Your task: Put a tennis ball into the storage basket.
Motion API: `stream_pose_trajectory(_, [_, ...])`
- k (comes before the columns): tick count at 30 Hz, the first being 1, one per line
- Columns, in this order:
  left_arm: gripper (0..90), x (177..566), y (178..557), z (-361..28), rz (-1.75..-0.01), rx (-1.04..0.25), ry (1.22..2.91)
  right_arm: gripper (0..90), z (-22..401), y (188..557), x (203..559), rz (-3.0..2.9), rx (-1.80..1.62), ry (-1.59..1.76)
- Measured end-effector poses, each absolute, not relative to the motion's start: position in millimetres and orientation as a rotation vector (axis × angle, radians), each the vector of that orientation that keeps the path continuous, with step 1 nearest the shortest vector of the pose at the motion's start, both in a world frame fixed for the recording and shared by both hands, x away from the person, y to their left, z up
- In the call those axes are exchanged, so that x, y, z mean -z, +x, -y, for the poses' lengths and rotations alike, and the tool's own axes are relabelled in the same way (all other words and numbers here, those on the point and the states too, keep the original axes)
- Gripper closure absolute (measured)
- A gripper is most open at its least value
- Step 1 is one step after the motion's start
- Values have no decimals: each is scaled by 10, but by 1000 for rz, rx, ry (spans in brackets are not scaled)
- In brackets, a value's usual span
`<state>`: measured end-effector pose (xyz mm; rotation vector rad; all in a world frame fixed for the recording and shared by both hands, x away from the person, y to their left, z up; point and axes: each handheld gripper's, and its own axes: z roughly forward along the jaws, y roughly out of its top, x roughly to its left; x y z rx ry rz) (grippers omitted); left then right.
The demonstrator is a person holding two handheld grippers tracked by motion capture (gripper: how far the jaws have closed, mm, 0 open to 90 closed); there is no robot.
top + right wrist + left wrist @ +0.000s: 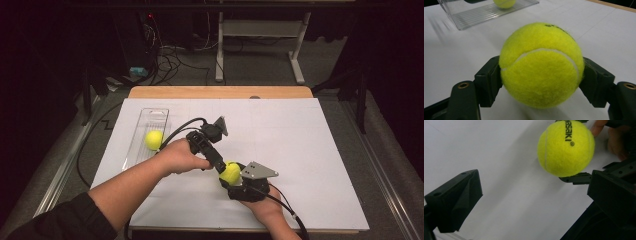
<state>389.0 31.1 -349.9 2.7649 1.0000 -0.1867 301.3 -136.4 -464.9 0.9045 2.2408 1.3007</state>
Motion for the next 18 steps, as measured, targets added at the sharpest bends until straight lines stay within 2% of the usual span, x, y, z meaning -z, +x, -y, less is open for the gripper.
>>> stream_pose_trajectory(18, [6, 3531, 3859, -141, -970, 207, 2785, 271, 1361, 3003, 4618, -2224, -1358, 865])
